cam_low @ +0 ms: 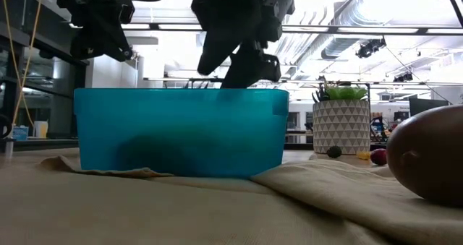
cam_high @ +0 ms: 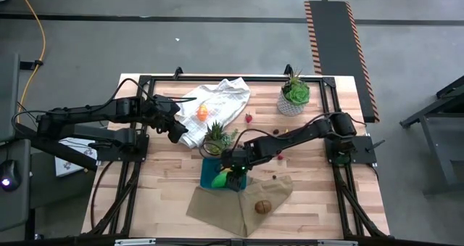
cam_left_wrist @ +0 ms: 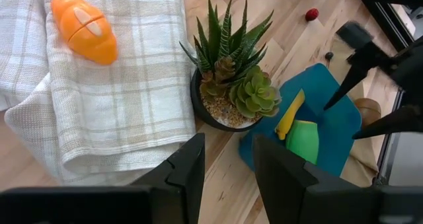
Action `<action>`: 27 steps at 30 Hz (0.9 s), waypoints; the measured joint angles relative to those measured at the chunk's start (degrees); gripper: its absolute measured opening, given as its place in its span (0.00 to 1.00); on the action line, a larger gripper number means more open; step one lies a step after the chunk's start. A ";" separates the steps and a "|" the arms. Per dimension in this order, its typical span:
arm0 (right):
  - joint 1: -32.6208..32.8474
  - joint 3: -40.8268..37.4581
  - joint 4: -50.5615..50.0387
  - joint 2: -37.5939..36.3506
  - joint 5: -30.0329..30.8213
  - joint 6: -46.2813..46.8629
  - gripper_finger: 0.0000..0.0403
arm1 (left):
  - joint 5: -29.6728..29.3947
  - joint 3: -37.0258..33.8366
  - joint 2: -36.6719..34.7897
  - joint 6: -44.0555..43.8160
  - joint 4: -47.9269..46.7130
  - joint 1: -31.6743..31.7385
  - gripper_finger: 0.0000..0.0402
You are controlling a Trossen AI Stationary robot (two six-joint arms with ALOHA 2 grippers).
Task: Pick and placing Produce into tupperware
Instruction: Put the kiwi into the blue bin
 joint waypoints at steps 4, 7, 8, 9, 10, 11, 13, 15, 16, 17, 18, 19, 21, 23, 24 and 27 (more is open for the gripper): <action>-0.07 0.07 -2.64 -3.64 2.95 -0.17 0.58 | 0.00 -0.01 -0.01 0.00 0.08 0.00 0.29; 0.03 0.09 -6.06 -6.76 3.00 -0.06 0.58 | 0.79 -0.02 0.00 -0.06 0.08 0.00 0.29; 0.32 0.11 -7.12 -7.69 2.36 -0.06 0.58 | 1.50 0.00 -0.02 -0.10 0.10 0.01 0.29; 0.82 0.11 -8.09 -8.50 1.73 -0.09 0.58 | 2.32 -0.01 -0.01 -0.11 0.10 0.00 0.29; 1.50 0.11 -8.87 -9.15 0.80 -0.09 0.58 | 3.25 -0.01 -0.01 -0.11 0.11 0.00 0.29; 2.21 0.11 -9.37 -9.70 -0.12 -0.14 0.58 | 4.17 -0.01 -0.02 -0.11 0.14 0.00 0.29; 3.55 0.11 -10.24 -10.49 -2.38 -0.15 0.58 | 7.24 -0.01 -0.01 -0.03 0.76 0.00 0.29; 4.68 0.11 -10.33 -10.79 -4.27 -0.10 0.58 | 11.74 0.00 -0.02 0.36 1.64 0.00 0.29; 5.19 0.13 -10.28 -10.78 -5.20 -0.02 0.58 | 14.61 -0.01 0.00 0.66 2.41 0.00 0.29; 5.63 0.13 -10.61 -10.76 -6.28 -0.04 0.58 | 17.68 -0.01 0.00 0.73 3.47 0.00 0.29; 6.07 0.13 -10.95 -10.74 -7.07 -0.09 0.58 | 21.08 -0.01 -0.01 0.70 4.98 0.00 0.29; 6.51 0.13 -11.22 -10.74 -7.61 -0.15 0.58 | 24.28 -0.01 0.00 0.32 6.87 -0.07 0.29; 7.18 0.05 -12.26 -10.74 -7.87 -0.19 0.58 | 28.05 0.00 0.00 -1.47 11.75 -1.27 0.29; 7.68 -0.02 -14.51 -10.74 -8.05 -0.30 0.58 | 28.51 0.00 0.00 -3.28 17.31 -4.04 0.29; 7.94 -0.02 -15.20 -10.74 -7.94 -0.36 0.58 | 28.61 0.00 0.00 -4.28 19.97 -5.86 0.29; 9.12 -0.02 -17.11 -10.74 -7.72 -0.96 0.58 | 27.93 0.00 0.00 -7.65 26.51 -12.19 0.29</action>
